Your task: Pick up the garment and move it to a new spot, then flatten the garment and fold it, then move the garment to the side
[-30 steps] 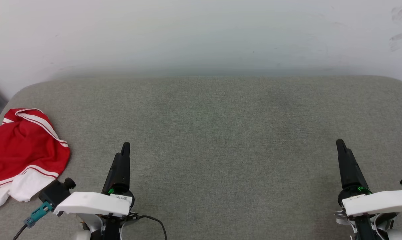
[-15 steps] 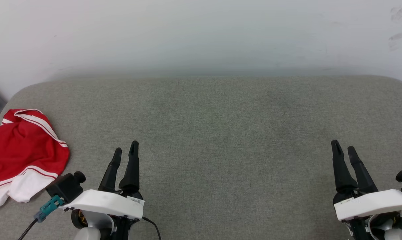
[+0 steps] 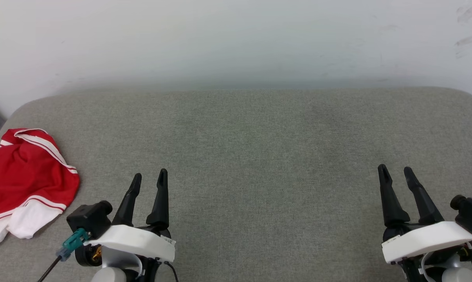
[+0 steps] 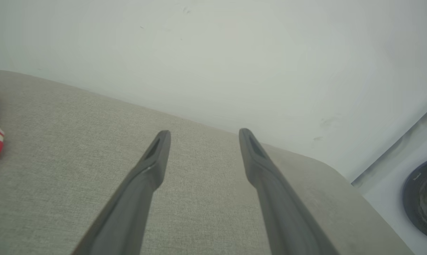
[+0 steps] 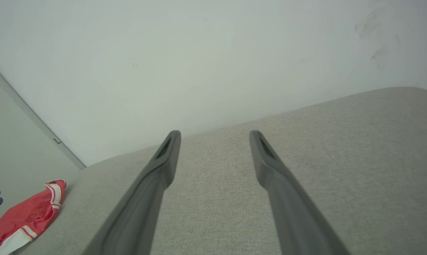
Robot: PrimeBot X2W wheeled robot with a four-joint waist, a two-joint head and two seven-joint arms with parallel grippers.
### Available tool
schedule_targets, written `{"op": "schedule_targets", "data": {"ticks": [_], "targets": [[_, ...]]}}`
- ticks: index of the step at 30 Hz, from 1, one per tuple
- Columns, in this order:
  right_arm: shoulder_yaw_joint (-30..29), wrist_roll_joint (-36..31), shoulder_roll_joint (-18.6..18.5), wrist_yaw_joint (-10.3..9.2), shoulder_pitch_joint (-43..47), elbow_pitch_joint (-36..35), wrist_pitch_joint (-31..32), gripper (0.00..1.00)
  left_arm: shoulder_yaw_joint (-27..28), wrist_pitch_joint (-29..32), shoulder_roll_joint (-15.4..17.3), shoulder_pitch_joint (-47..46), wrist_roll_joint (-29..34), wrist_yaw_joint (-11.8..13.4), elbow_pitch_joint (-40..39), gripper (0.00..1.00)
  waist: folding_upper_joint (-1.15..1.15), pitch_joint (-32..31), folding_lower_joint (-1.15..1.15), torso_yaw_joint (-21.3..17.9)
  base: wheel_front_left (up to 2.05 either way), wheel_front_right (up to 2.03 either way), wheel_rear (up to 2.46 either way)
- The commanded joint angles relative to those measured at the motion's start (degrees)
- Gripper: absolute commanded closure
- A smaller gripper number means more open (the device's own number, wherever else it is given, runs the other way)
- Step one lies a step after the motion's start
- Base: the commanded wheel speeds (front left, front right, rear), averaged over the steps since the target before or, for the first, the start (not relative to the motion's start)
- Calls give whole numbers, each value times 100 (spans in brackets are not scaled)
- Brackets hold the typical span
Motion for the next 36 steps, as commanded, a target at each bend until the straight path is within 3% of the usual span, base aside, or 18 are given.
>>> {"op": "schedule_targets", "data": {"ticks": [1,22,36], "targets": [[16,-176,15,2,1,-88,-21,0,-25,-63,64,-47,209,29,-16,0,0,1,0,1,0,0,0],[-18,-1576,19,1,47,-178,94,0,-265,-346,224,-118,1519,389,132,0,0,34,0,12,0,0,0],[-102,-2057,22,1,104,-238,75,0,-365,-498,256,-115,2040,489,206,0,0,48,0,21,0,0,0]]}}
